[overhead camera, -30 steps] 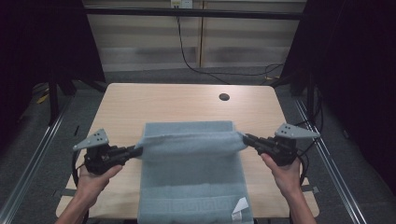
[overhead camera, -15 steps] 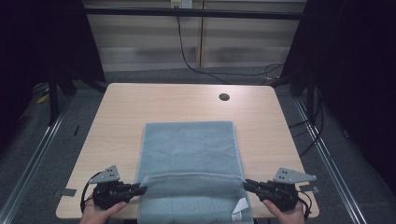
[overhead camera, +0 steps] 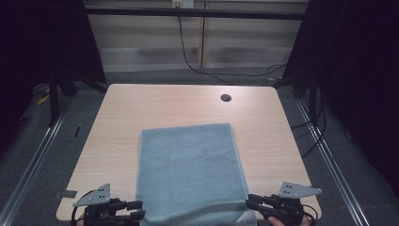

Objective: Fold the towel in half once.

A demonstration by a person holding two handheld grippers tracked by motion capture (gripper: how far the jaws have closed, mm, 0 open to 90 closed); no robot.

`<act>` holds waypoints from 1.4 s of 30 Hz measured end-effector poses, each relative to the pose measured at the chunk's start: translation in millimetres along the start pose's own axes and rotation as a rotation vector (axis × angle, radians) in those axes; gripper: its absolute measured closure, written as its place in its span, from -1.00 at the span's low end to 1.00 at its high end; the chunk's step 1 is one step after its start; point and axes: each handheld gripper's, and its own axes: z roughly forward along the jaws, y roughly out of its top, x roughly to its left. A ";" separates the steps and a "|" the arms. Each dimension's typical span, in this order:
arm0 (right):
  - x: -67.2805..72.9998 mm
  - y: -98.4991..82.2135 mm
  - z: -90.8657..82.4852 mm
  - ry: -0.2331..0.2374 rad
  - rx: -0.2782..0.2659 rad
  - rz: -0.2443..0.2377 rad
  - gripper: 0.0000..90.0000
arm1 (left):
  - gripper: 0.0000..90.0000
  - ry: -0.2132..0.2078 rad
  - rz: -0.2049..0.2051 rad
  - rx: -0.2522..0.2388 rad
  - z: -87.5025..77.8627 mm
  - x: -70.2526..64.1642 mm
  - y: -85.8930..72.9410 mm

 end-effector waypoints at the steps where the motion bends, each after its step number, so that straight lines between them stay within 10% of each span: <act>1: 0.0 0.0 0.0 0.000 0.000 0.000 0.62 | 0.32 0.000 0.000 0.000 0.0 0.0 0.0; 8: -19.9 28.4 28.2 -0.005 0.011 -0.032 0.55 | 0.28 0.084 -0.019 0.035 20.8 36.4 20.6; 15: -59.3 62.8 91.7 -0.032 0.105 -0.049 0.38 | 0.27 0.218 -0.104 0.046 52.6 104.9 53.3; 22: -82.8 76.4 130.2 -0.081 0.176 -0.046 0.25 | 0.26 0.276 -0.122 0.060 74.0 132.7 66.0; 31: -93.3 71.5 145.1 -0.095 0.200 -0.035 0.26 | 0.28 0.281 -0.071 0.082 79.4 138.6 55.6; 42: -63.5 49.8 120.9 -0.076 0.247 -0.066 0.26 | 0.25 0.243 -0.041 0.105 75.6 114.8 44.1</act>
